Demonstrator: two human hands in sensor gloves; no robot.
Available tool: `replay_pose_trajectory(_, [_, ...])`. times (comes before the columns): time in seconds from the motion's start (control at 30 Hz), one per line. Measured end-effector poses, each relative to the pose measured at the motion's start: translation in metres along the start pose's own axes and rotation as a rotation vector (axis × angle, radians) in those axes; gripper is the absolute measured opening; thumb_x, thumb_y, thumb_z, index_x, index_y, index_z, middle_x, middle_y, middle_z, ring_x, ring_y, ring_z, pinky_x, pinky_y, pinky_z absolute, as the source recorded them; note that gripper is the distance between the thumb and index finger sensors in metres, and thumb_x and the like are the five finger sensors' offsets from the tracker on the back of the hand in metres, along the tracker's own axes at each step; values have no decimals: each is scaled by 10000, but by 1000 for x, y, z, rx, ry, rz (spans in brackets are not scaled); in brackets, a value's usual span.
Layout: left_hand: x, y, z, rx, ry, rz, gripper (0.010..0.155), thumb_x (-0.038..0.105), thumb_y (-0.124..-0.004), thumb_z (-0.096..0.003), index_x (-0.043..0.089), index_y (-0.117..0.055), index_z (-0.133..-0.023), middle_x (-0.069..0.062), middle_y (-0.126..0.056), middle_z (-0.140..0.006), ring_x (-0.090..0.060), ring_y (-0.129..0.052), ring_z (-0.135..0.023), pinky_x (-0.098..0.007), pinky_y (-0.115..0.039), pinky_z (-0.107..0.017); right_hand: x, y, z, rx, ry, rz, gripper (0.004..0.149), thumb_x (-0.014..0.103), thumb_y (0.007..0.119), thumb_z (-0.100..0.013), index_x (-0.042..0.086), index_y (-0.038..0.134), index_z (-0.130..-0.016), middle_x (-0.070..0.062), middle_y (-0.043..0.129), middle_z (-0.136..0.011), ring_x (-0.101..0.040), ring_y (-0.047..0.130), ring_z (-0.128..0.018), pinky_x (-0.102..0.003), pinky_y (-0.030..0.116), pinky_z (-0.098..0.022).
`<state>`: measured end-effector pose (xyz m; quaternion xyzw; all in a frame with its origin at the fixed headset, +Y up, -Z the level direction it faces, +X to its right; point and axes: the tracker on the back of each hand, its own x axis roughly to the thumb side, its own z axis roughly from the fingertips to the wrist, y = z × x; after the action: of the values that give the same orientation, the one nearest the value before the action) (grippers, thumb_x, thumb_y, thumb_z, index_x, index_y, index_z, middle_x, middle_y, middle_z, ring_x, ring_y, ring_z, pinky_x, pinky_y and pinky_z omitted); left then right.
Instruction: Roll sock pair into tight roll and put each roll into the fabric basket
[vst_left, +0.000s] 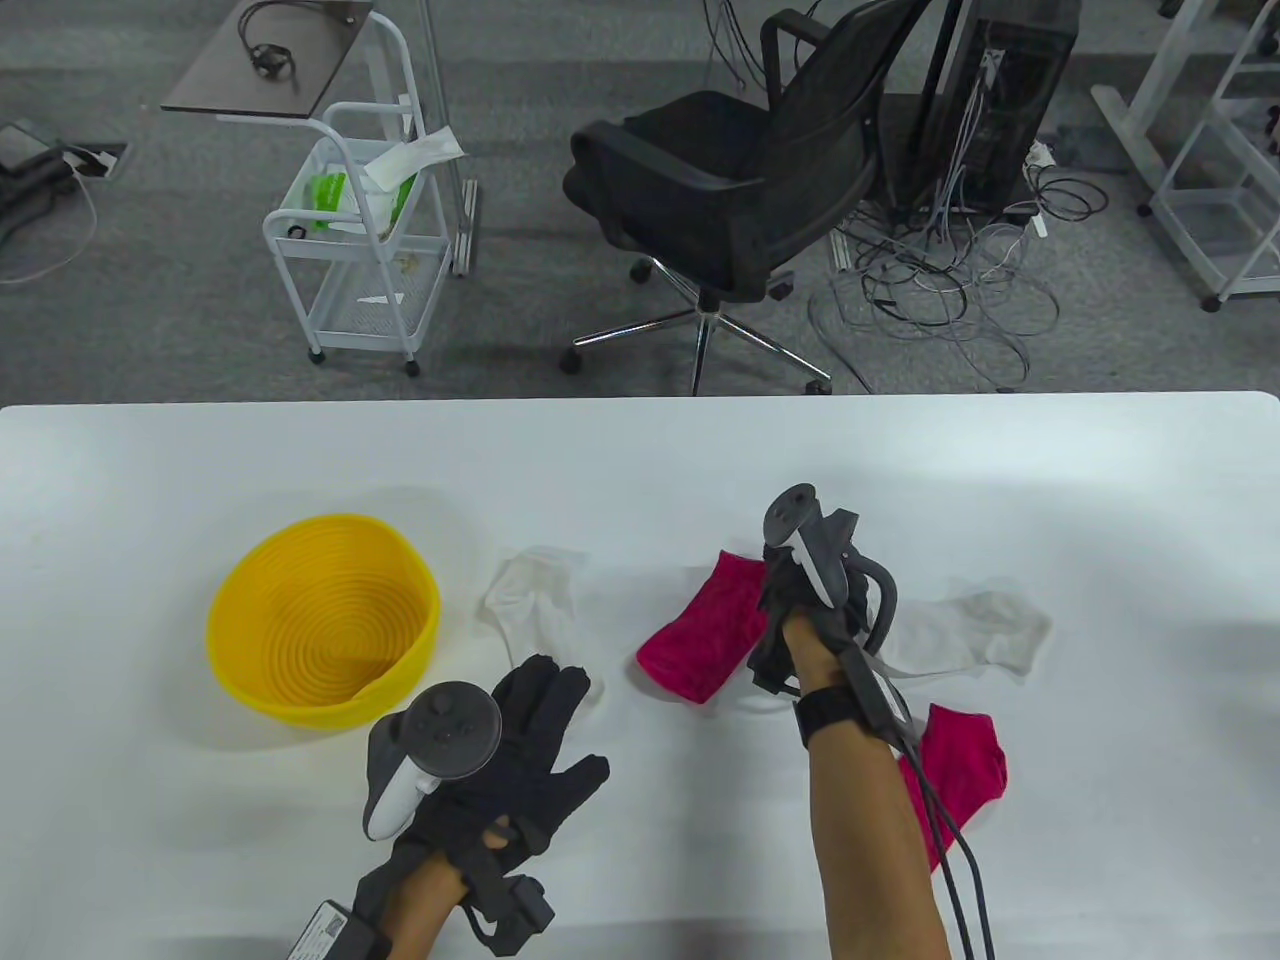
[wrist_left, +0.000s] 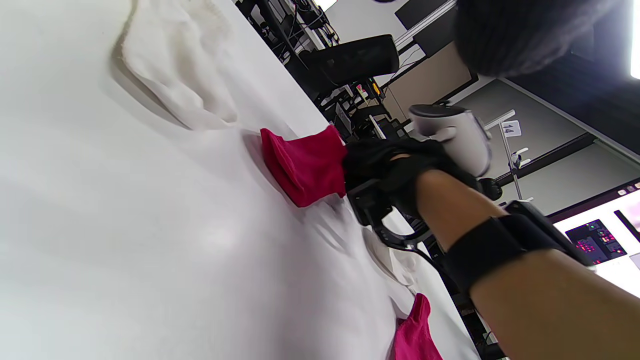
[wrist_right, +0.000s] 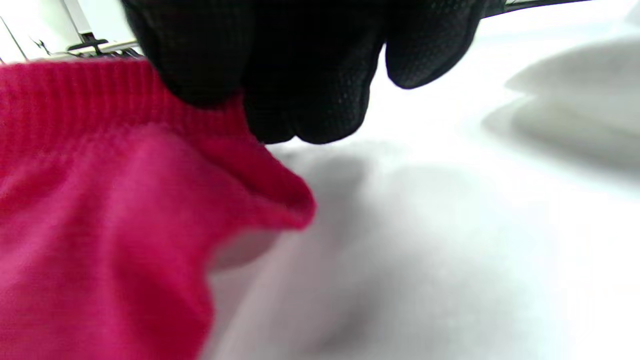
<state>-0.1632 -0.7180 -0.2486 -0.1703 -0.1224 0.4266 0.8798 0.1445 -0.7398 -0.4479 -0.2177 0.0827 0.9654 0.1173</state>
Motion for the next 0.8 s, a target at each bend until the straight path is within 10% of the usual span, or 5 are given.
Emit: replay_pose_trajectory(0.8, [-9, 26, 14, 127, -32, 139, 815, 595, -719, -392, 367, -311, -1060, 24, -60, -1139, -277, -59, -1104, -581, -106, -731, -21, -145, 212, 48, -747, -192, 389, 375, 867, -416, 366, 822, -802, 52, 966, -789, -174, 986, -640, -478, 784, -526])
